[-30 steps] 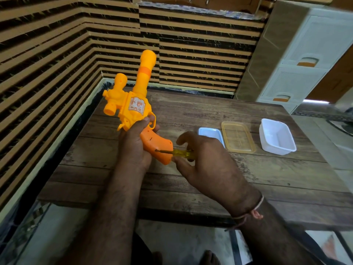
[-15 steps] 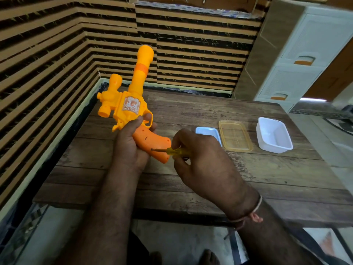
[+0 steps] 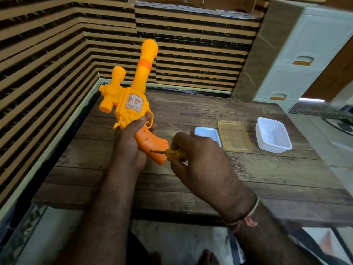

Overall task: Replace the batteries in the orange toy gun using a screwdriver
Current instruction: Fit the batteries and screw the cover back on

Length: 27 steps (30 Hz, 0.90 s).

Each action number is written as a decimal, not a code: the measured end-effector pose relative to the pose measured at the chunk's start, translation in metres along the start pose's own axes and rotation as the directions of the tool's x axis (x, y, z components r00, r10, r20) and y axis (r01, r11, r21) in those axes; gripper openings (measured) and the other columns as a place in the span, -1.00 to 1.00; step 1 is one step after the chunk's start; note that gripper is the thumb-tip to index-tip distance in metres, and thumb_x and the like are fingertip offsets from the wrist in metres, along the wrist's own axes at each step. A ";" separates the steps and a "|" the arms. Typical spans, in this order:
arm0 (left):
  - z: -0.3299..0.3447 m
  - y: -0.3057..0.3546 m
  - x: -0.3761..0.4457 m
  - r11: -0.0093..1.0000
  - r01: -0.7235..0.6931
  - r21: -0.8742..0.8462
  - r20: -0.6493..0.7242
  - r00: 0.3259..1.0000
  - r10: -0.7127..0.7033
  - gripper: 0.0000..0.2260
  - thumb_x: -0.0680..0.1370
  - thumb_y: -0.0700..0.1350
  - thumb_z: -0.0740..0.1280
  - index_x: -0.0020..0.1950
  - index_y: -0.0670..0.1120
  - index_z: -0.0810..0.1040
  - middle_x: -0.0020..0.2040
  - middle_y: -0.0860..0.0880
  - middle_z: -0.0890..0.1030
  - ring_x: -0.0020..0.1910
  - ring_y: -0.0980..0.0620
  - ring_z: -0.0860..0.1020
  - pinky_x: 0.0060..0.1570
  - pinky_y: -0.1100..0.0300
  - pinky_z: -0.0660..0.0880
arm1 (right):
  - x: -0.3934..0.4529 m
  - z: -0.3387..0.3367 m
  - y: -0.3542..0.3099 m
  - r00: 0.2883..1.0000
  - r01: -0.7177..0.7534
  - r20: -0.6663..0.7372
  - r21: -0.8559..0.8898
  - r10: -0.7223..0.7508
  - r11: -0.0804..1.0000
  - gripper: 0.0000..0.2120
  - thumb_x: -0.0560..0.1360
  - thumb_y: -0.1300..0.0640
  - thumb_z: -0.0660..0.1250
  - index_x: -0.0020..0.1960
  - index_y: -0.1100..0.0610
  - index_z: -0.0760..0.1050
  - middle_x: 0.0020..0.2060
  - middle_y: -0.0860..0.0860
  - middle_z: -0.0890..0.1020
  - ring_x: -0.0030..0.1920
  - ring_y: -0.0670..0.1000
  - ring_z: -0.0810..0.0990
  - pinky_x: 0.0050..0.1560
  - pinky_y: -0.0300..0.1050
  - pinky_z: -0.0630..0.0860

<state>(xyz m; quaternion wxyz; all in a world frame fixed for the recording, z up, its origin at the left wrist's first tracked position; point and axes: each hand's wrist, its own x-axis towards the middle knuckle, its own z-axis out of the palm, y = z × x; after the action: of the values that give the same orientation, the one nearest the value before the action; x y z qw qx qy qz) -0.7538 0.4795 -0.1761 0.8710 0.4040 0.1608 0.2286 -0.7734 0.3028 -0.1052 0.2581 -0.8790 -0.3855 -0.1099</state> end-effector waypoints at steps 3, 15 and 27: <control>0.000 0.000 0.000 1.000 -0.015 -0.009 -0.003 1.000 0.015 -0.67 0.51 -0.17 0.33 0.28 -0.03 0.50 -0.02 -0.02 0.66 -0.11 -0.01 0.63 -0.18 0.14 0.56 | 0.002 0.005 0.003 0.995 -0.011 -0.095 -0.124 -0.001 0.992 -0.75 0.40 -0.08 0.35 -0.30 0.09 0.50 -0.47 0.02 0.54 -0.47 0.13 0.53 -0.48 -0.14 0.35; 0.003 0.001 -0.002 1.000 -0.008 0.012 -0.001 1.000 0.008 -0.56 0.38 -0.10 0.37 0.27 -0.03 0.50 -0.02 -0.02 0.66 -0.11 -0.01 0.62 -0.17 0.14 0.54 | 0.001 0.007 0.003 0.998 -0.068 -0.008 -0.048 0.068 0.997 -0.72 0.49 -0.12 0.28 -0.18 0.09 0.56 -0.34 0.04 0.58 -0.32 0.16 0.57 -0.37 -0.03 0.47; 0.003 0.001 -0.002 1.000 -0.014 0.019 -0.016 1.000 0.014 -0.47 0.38 -0.11 0.38 0.36 -0.07 0.48 0.02 -0.04 0.66 -0.10 -0.03 0.63 -0.13 0.11 0.53 | 0.001 0.005 0.002 0.996 -0.081 -0.045 -0.058 0.078 0.995 -0.71 0.49 -0.13 0.29 -0.18 0.08 0.56 -0.38 0.02 0.57 -0.35 0.15 0.57 -0.39 -0.04 0.49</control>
<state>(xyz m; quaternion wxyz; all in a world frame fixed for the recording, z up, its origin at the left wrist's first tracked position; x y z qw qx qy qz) -0.7549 0.4773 -0.1730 0.8642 0.4114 0.1674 0.2364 -0.7717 0.3049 -0.1101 0.2441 -0.8985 -0.3412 -0.1296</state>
